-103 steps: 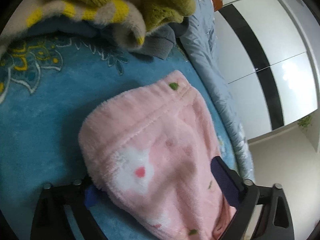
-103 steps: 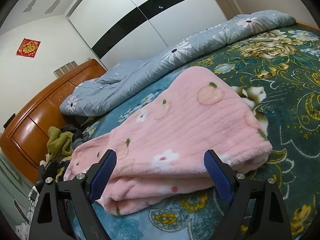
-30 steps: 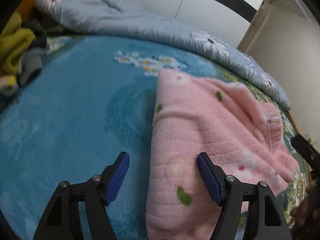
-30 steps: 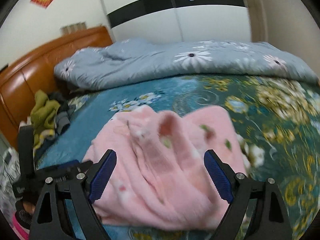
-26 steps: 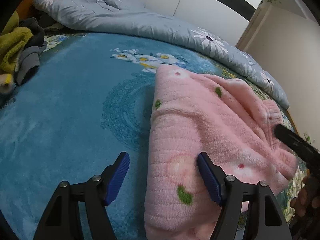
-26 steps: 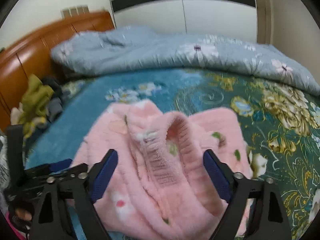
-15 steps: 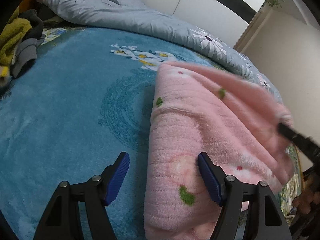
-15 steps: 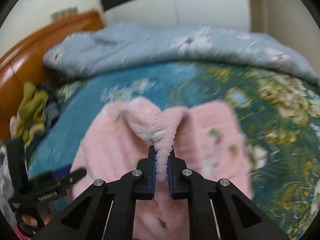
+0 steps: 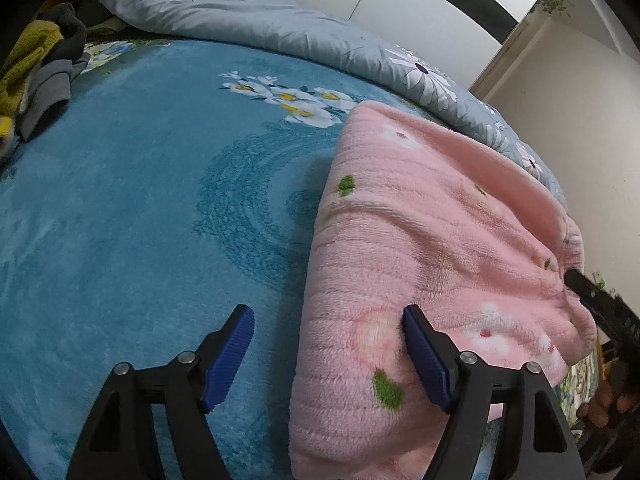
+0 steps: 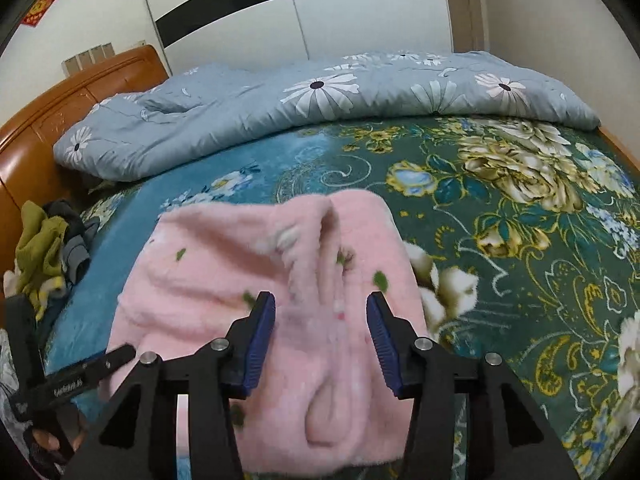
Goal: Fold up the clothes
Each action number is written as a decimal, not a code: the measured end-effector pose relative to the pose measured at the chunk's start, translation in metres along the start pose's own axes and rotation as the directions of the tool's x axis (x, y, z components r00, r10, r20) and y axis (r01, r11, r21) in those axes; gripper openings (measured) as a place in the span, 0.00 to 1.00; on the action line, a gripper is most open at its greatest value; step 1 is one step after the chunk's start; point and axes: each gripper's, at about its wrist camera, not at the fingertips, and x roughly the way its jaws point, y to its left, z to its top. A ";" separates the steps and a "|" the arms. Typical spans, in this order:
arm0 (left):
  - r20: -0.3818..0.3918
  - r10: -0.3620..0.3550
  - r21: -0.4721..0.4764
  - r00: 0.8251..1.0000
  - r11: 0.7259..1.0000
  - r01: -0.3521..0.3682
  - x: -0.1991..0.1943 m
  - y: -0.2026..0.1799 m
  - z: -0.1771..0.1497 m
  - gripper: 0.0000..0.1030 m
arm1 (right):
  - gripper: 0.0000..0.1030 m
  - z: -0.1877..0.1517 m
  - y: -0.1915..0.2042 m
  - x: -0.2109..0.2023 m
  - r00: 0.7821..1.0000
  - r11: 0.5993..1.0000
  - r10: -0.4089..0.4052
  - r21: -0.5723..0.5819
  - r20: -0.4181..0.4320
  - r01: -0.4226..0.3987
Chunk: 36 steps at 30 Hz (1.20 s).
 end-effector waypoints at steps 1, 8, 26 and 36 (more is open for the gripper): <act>0.000 0.000 0.001 1.000 1.000 0.000 0.001 0.000 0.000 0.77 | 0.49 -0.005 -0.004 0.001 1.000 1.000 0.017 0.017 -0.017 -0.017; -0.004 0.002 -0.003 1.000 1.000 -0.002 0.002 0.000 0.001 0.77 | 0.55 -0.025 -0.034 0.018 0.983 0.961 0.172 0.229 -0.065 -0.153; -0.027 -0.073 0.031 0.997 0.997 0.074 0.002 -0.013 -0.006 0.77 | 0.29 0.016 -0.028 0.003 0.992 0.983 0.127 0.135 0.009 -0.127; -0.036 -0.084 0.027 0.996 0.996 0.085 0.001 -0.010 -0.011 0.81 | 0.34 -0.001 -0.049 0.034 0.992 0.972 0.101 0.220 -0.082 -0.081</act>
